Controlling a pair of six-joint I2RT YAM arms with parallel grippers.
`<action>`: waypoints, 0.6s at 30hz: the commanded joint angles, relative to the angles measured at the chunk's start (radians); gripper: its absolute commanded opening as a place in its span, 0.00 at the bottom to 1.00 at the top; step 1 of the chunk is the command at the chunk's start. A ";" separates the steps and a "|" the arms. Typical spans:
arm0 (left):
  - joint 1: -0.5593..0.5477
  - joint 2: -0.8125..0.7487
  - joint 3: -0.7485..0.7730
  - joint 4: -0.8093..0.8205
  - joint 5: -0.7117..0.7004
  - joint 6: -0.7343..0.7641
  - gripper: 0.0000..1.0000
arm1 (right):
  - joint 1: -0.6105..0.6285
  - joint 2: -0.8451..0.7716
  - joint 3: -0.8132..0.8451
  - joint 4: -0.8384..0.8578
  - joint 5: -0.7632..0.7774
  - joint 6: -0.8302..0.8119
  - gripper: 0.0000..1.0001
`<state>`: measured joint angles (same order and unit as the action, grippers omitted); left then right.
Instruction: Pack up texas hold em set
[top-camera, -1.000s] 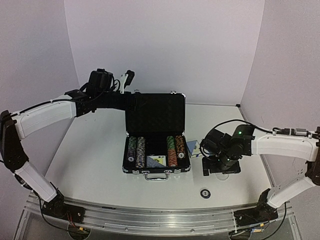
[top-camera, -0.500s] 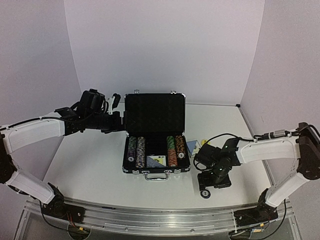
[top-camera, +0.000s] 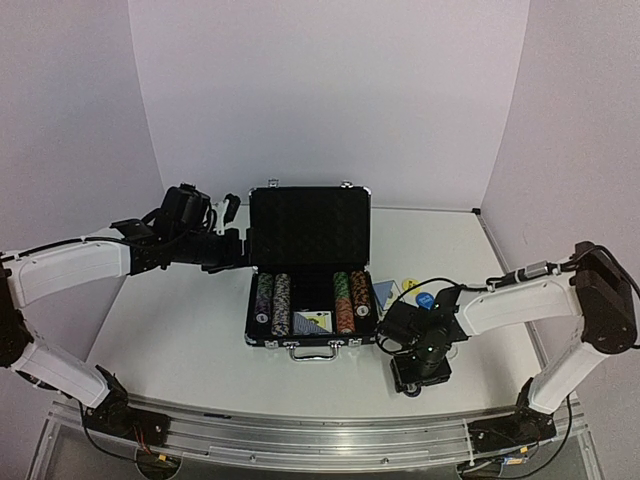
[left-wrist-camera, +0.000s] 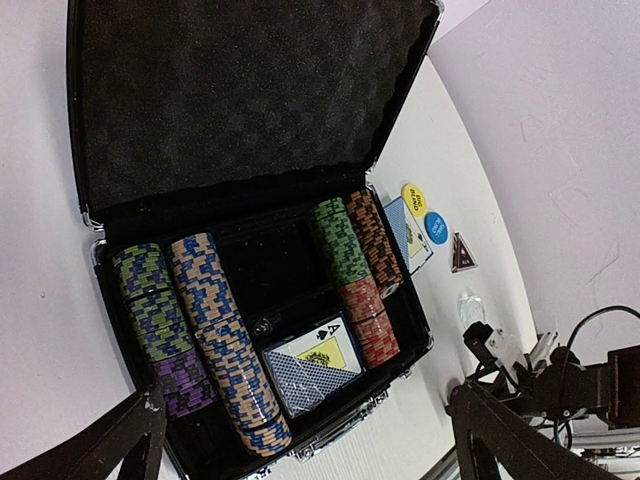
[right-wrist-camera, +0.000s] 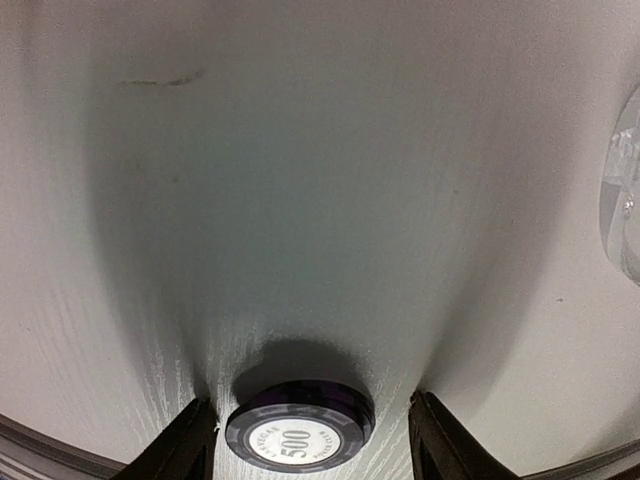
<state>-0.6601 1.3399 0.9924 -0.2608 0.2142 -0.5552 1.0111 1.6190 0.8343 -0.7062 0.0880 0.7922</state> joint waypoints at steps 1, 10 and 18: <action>-0.004 -0.025 0.009 0.014 0.004 -0.008 1.00 | 0.013 -0.008 -0.042 0.007 -0.018 0.022 0.59; -0.005 -0.029 0.003 0.006 0.000 -0.021 1.00 | 0.054 0.004 -0.058 -0.001 -0.026 0.033 0.52; -0.006 -0.048 -0.014 0.000 -0.010 -0.034 1.00 | 0.072 0.005 -0.061 -0.034 -0.007 0.041 0.45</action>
<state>-0.6621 1.3397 0.9920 -0.2619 0.2134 -0.5765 1.0638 1.6024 0.8144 -0.6930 0.1074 0.8170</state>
